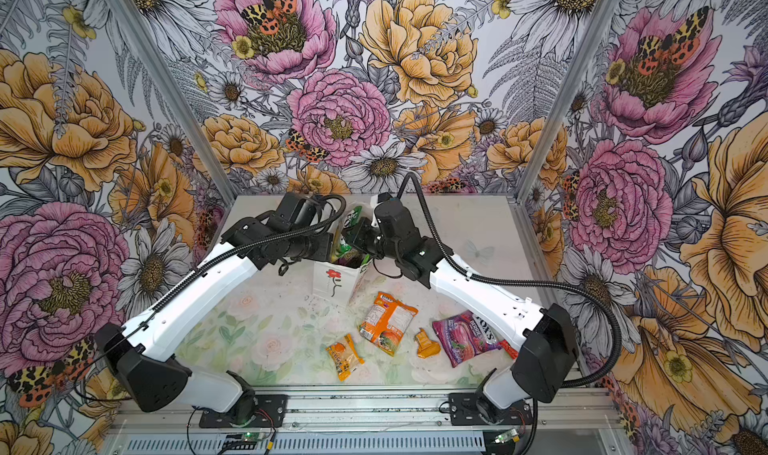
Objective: Place the snacks into the paper bag
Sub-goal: 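Lower the Spring Tea bag into the paper bag held by left gripper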
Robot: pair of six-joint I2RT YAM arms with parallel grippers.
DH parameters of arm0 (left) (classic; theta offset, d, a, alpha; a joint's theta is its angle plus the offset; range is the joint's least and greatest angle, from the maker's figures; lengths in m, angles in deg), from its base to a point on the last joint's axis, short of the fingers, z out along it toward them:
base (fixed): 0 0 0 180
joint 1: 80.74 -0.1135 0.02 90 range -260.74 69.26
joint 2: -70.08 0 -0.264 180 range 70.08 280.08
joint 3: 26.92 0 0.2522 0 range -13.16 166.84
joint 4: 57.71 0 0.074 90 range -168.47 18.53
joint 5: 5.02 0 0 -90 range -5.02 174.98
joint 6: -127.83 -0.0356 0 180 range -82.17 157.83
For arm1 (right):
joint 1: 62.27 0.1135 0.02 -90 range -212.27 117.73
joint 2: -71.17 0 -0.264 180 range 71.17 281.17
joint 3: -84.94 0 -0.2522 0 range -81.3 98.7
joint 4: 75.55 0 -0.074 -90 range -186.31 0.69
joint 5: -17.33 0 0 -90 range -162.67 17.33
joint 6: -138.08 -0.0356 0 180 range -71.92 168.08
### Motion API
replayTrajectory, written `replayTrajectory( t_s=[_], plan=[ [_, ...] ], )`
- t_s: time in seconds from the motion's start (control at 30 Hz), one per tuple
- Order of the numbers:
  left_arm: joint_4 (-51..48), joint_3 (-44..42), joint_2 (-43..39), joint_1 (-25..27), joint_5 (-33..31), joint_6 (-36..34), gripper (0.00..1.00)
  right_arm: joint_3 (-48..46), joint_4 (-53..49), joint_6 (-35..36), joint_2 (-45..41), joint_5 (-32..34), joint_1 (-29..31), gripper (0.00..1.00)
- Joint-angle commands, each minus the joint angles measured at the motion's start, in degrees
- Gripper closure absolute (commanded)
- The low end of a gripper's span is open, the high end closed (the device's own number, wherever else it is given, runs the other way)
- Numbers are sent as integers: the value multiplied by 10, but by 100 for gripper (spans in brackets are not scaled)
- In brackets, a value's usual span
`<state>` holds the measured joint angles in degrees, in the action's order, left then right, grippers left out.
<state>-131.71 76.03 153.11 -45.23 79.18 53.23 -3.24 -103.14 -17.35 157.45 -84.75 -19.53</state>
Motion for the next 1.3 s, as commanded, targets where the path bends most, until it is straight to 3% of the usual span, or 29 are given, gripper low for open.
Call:
replayTrajectory(
  t_s=[0.0,0.73,1.27],
  plan=[
    [51,-1,-30,6,-3,-13,100,8,47,1,2,0,4,100],
    [68,-14,-41,0,25,-16,100,30,48,19,89,-7,5,100],
    [69,-17,-39,0,28,-18,100,163,-135,103,114,35,4,100]
  ],
)
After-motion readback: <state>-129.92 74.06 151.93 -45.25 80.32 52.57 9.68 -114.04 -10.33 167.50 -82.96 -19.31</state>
